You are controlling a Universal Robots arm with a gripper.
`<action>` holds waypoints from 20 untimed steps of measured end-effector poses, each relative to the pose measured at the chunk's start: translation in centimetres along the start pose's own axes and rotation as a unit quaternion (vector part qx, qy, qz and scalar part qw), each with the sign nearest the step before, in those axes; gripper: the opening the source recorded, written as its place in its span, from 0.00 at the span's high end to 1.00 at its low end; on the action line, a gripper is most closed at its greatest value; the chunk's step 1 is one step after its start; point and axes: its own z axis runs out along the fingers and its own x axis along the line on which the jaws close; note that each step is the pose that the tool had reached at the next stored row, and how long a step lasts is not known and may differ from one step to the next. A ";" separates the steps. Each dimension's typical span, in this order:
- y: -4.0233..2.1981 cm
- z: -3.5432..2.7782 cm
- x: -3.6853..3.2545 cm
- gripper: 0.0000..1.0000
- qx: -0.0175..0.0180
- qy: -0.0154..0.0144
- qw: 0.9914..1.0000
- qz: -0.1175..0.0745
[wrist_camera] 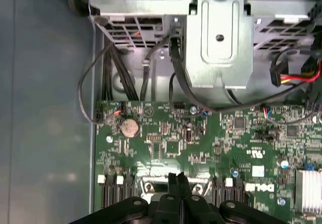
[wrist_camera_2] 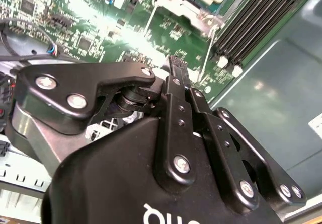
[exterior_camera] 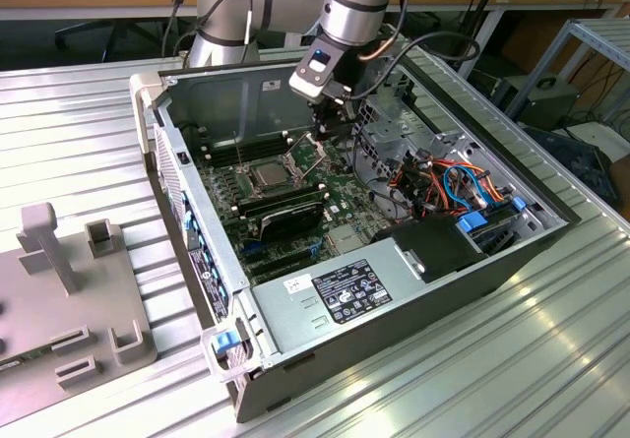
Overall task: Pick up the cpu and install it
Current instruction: 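Close the cpu cover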
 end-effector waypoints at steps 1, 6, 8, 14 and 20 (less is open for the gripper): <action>0.23 0.00 0.00 0.89 0.000 0.000 1.000 0.000; 1.37 0.03 -0.02 0.89 0.000 0.000 1.000 0.000; 1.63 0.04 -0.02 0.89 0.000 0.000 1.000 0.000; 1.96 0.89 -0.04 0.89 0.000 0.000 1.000 0.000; 1.99 1.82 -0.04 0.89 0.000 0.000 1.000 0.000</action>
